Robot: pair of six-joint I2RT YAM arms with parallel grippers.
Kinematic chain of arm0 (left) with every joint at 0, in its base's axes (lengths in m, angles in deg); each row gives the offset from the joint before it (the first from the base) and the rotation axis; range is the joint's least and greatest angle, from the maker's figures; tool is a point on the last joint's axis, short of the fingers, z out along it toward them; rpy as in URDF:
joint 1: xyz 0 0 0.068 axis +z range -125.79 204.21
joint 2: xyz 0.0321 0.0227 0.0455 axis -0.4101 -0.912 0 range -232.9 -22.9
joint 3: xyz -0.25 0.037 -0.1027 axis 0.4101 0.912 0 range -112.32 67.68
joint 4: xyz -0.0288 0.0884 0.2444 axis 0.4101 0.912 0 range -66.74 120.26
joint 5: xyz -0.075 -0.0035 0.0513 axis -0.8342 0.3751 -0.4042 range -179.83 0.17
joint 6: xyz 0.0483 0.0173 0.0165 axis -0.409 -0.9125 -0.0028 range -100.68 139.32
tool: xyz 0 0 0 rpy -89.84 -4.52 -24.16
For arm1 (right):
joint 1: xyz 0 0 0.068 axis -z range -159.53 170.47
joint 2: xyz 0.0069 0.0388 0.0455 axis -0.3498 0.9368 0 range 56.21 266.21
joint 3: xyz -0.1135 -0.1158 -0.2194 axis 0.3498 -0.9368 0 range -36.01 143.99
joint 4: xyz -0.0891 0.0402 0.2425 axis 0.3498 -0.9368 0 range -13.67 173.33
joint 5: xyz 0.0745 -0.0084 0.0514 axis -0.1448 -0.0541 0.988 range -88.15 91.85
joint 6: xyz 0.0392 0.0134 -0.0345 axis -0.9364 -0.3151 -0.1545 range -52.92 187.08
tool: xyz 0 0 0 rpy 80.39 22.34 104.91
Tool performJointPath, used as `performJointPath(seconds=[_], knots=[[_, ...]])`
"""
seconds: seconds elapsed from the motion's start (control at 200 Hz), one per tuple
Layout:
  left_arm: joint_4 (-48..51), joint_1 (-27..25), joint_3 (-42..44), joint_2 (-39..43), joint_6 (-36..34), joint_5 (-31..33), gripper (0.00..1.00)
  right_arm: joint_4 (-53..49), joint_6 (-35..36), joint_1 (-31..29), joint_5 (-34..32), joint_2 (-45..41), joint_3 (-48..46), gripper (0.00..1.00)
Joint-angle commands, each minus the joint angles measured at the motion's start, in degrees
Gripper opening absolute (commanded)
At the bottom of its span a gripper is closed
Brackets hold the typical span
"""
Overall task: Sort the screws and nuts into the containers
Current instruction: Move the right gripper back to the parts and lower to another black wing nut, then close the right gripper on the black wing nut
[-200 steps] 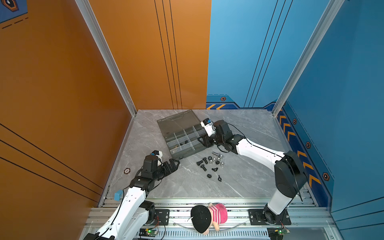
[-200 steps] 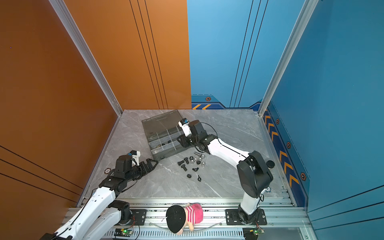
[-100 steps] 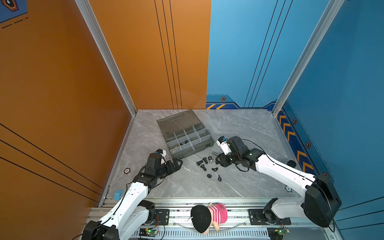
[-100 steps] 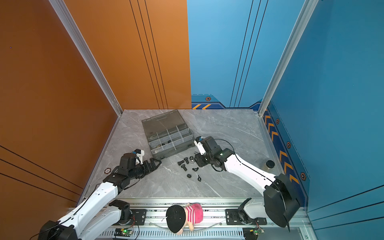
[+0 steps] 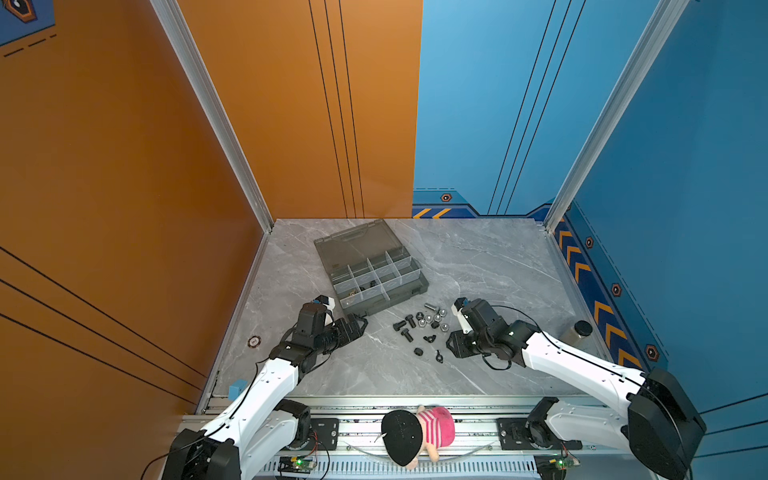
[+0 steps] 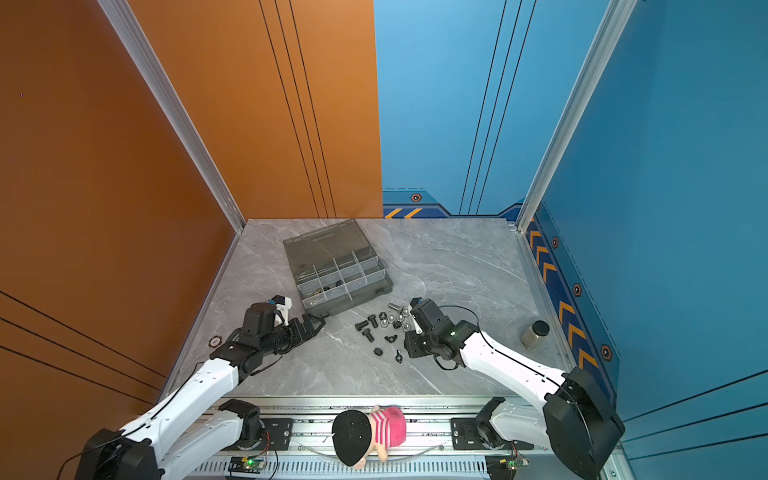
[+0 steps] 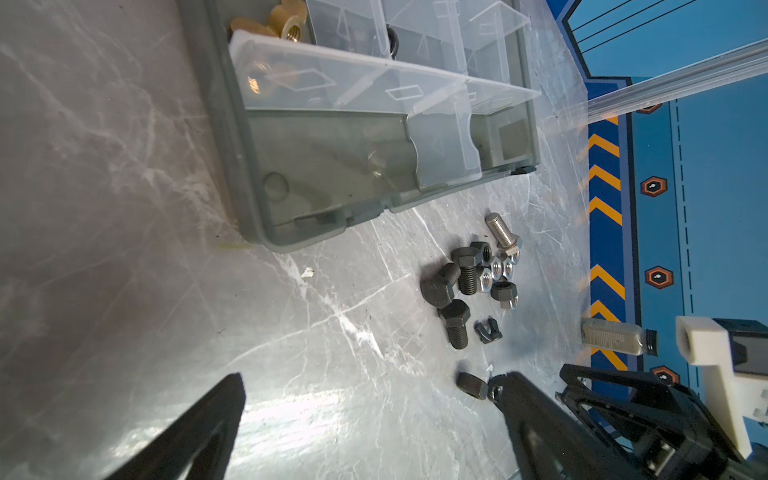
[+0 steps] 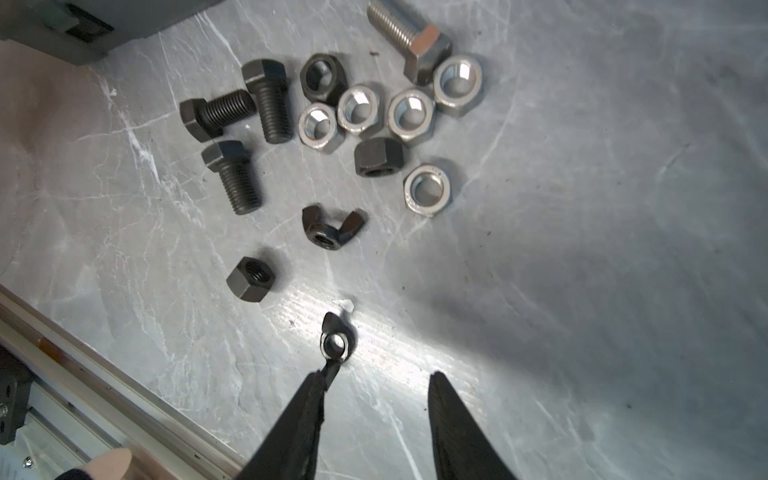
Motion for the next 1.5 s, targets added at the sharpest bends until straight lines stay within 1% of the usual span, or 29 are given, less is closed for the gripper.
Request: performJointPath(seconds=[0.0, 0.285, 0.561, 0.931, 1.161, 1.497], knots=[[-1.5, -0.8, -1.6, -0.8, -0.1, 0.7, 0.98, 3.0, -3.6, -2.1, -1.8, -0.2, -1.0, 0.44], [-2.4, -1.4, -1.5, -2.0, -0.2, 0.7, 0.98, 5.3, -4.1, -6.4, -6.1, 6.3, 0.7, 0.43], [-2.4, -1.7, -1.4, -1.7, -0.2, 0.6, 0.98, 7.6, -4.1, -7.8, -7.1, 11.1, 2.4, 0.41], [-2.0, -1.9, -1.3, -1.5, -0.2, 1.0, 0.98, 8.6, -3.6, -7.9, -7.3, 13.1, 3.1, 0.37], [-2.0, -1.9, -1.3, -1.5, -0.3, 0.9, 0.98, 9.1, -3.3, -7.9, -7.3, 13.6, 3.0, 0.3], [-1.7, -1.9, -1.3, -1.5, -0.4, 1.1, 0.98, 10.0, -3.2, -8.0, -6.9, 14.7, 3.2, 0.25]])
